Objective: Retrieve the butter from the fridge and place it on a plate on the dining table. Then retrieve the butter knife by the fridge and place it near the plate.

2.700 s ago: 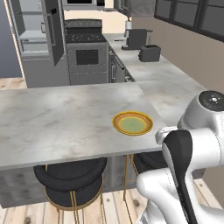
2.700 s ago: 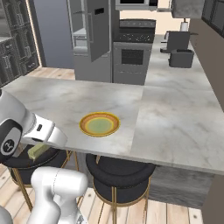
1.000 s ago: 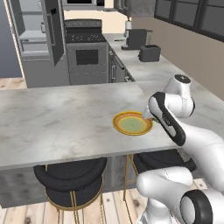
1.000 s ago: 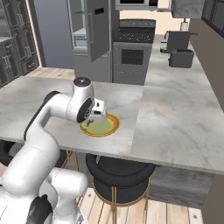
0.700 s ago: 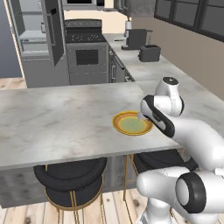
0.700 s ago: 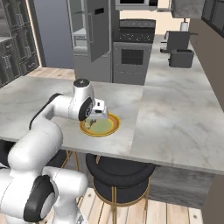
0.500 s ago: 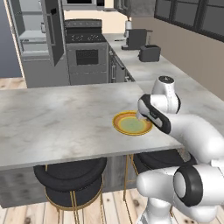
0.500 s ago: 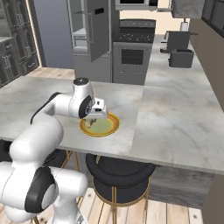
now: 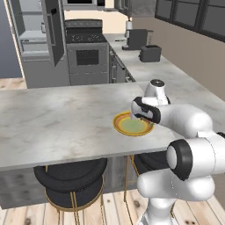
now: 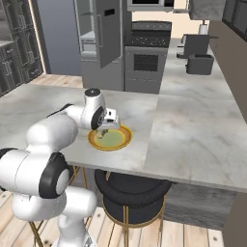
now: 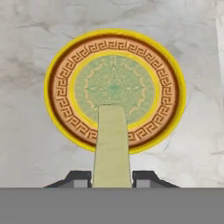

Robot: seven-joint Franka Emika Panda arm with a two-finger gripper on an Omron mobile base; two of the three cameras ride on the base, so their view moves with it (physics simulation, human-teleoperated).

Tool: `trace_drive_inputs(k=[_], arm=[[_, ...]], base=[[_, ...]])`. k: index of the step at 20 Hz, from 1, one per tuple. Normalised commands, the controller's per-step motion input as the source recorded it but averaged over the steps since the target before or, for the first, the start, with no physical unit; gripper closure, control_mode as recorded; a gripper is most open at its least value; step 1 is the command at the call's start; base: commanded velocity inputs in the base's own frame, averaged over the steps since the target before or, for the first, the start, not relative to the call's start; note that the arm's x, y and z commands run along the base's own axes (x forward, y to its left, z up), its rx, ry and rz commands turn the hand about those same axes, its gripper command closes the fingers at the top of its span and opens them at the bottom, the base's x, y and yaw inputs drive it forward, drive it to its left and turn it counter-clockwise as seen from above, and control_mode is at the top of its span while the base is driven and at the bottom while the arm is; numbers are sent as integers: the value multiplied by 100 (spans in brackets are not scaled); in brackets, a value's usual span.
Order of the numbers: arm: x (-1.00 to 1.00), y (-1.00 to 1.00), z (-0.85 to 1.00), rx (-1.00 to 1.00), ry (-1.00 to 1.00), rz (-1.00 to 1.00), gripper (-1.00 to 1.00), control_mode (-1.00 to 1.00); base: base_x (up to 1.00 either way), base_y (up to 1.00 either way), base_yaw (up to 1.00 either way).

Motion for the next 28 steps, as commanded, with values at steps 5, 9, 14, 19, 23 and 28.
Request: trace_drive_inputs(k=[5,9,14,19,23,28], arm=[[72,10,-27,0,0,0,100,-100],[45,0,-42,0,0,0,100,-100],[26,0,-56,0,0,0,100,-100],[19,0,-52,0,0,0,100,-100],[18,0,-36,0,-1,0,100,-100],[10,0,-20,3,0,0,100,-100]], base=[[0,0,0],[0,0,0],[0,0,0],[0,0,0],[0,0,0],[0,0,0]])
